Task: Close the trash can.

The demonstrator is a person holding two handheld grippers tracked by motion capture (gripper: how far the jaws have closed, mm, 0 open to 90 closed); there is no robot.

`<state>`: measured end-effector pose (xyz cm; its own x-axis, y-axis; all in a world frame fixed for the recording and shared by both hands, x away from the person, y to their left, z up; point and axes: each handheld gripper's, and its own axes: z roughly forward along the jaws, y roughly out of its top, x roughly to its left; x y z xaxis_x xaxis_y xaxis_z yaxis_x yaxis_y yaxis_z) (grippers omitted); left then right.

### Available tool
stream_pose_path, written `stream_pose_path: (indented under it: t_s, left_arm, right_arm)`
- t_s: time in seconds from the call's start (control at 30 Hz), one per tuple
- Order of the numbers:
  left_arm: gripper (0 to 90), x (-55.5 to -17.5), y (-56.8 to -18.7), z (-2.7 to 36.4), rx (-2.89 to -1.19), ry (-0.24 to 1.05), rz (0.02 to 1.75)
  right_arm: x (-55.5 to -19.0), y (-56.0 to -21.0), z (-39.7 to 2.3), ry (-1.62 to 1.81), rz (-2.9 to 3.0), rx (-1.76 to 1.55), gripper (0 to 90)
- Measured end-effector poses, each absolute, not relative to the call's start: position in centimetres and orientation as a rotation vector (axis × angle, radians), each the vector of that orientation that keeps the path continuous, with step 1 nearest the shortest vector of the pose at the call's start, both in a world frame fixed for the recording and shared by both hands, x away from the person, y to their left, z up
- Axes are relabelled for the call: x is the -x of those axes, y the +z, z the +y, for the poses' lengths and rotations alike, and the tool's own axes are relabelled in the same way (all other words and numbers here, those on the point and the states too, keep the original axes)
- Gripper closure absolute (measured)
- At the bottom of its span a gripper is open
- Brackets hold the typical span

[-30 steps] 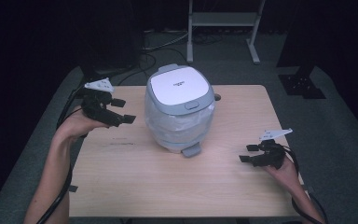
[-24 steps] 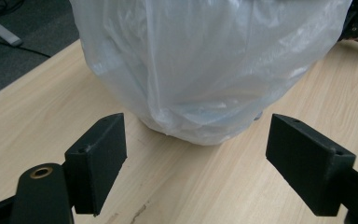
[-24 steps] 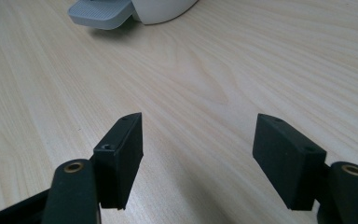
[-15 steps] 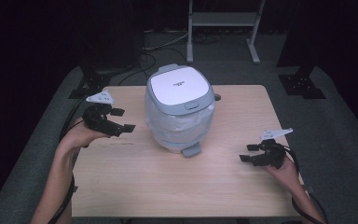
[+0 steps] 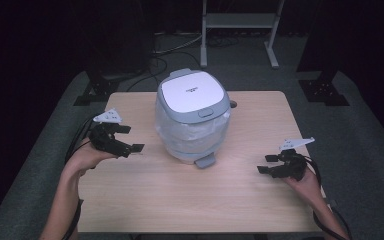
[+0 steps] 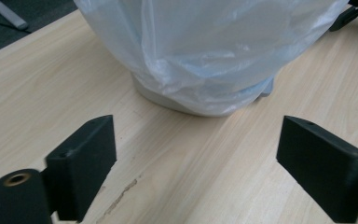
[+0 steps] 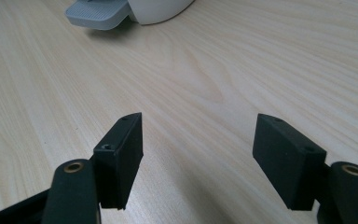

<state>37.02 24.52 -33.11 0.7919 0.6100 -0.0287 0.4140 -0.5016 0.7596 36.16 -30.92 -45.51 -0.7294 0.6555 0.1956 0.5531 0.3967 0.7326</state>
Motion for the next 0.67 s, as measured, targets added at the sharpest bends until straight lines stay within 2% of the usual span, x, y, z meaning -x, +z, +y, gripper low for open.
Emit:
stream_pose_path:
  t_s: [0.67]
  left_arm:
    - [9.1,-34.6,-38.0,24.2,-2.127,0.289,0.766]
  right_arm:
    - [-35.7,-45.4,-30.7,1.244,2.517,-1.083,32.1]
